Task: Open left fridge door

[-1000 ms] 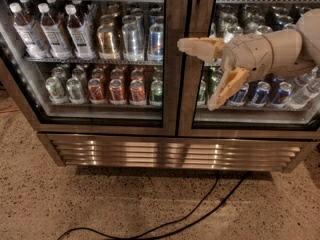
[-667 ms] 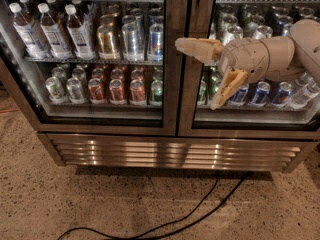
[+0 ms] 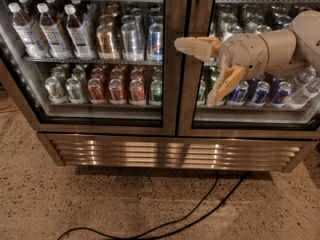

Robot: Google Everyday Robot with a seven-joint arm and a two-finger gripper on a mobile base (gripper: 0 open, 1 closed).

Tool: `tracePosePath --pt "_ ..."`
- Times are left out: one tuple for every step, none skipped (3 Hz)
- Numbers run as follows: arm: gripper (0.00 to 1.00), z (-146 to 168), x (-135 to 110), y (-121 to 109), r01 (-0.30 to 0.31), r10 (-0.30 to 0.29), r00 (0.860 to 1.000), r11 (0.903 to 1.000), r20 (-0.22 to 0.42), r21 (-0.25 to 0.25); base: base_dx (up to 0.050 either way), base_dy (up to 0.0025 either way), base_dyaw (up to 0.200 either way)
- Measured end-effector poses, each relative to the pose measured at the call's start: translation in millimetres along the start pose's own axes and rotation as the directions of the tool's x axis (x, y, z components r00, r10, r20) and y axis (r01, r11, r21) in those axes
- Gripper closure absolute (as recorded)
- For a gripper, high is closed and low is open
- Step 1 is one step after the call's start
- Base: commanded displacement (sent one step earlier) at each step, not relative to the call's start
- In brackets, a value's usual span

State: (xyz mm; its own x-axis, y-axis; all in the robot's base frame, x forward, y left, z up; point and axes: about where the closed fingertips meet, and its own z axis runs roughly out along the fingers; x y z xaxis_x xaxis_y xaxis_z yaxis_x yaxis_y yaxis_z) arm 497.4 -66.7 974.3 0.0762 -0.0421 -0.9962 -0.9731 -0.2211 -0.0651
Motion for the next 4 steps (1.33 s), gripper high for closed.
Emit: tracePosePath --pt "0.0 0.9 0.8 -3.6 -0.023 0.024 0.998 0.9995 -0.05 0.02 0.0 0.0 0.0" --pt "0.0 1.2 1.3 -6.4 -0.042 0.045 0.995 0.9984 -0.093 0.038 0.0 0.0 0.0" --pt "0.0 1.2 1.3 -6.4 -0.042 0.045 0.995 0.9984 -0.093 0.038 0.0 0.0 0.0" --pt "0.0 0.4 -1.8 -8.0 -0.017 0.025 0.998 0.9925 -0.063 0.121 0.0 0.0 0.0"
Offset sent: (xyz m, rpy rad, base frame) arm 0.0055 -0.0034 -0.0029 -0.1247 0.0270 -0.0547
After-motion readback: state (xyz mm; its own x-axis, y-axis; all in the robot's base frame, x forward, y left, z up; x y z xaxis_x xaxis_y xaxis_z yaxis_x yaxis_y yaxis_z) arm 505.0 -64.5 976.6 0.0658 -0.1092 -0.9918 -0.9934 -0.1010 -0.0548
